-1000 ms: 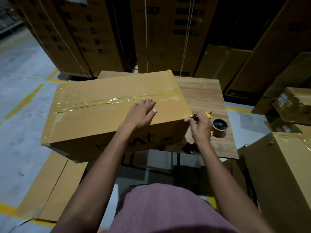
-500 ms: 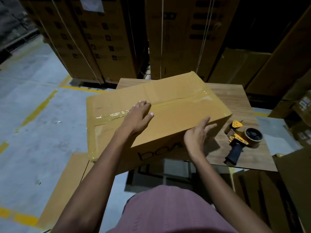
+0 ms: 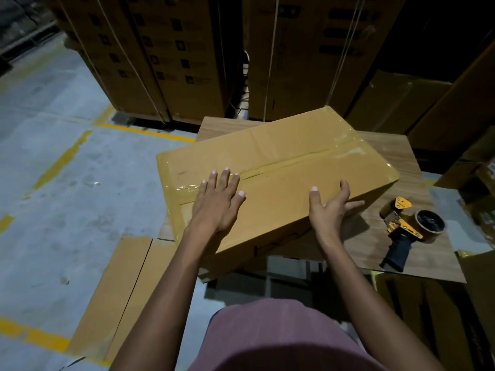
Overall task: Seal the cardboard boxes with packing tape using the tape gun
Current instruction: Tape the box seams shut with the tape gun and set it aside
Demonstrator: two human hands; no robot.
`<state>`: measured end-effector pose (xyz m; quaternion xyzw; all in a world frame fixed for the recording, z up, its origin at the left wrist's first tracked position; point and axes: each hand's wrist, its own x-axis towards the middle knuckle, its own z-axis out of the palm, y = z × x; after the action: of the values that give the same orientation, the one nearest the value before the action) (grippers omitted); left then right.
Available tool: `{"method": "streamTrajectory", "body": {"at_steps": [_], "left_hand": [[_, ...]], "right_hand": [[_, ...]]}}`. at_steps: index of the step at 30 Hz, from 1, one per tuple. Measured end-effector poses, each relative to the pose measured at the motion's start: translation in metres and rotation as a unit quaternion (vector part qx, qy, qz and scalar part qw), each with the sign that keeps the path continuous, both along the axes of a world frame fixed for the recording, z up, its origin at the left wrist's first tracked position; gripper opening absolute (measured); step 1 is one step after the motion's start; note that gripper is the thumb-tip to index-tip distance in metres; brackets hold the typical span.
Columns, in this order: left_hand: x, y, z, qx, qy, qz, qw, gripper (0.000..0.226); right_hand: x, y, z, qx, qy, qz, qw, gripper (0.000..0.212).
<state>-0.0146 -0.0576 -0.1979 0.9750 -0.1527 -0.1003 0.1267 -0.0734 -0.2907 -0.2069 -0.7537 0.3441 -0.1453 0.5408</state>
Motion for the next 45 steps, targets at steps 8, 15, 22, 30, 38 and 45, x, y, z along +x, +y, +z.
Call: {"method": "streamTrajectory", "body": {"at_steps": [8,15,22,30,38,45], "left_hand": [[-0.034,0.021,0.007,-0.015,-0.016,0.090,0.996,0.062],[-0.050,0.010,0.016,-0.065,-0.070,0.107,0.990,0.059],[-0.061,0.000,-0.015,-0.246,-0.230,0.201,0.920,0.041],[-0.095,-0.004,-0.047,-0.245,-0.262,0.097,0.928,0.050],[-0.087,0.011,-0.064,-0.187,-0.325,0.025,0.927,0.069],[-0.102,0.015,-0.055,-0.266,-0.251,0.027,0.930,0.072]], "right_hand": [[0.062,-0.026,0.008,-0.009,0.025,0.066,0.997,0.078],[0.099,-0.047,0.024,-0.044,0.052,0.099,0.993,0.073],[0.086,-0.021,0.024,-0.091,0.085,0.106,0.987,0.061],[0.009,0.062,0.017,-0.107,0.160,0.312,0.931,0.087],[-0.008,0.074,0.017,-0.129,0.187,0.398,0.889,0.102],[-0.015,0.070,0.011,-0.094,0.163,0.406,0.894,0.097]]}}
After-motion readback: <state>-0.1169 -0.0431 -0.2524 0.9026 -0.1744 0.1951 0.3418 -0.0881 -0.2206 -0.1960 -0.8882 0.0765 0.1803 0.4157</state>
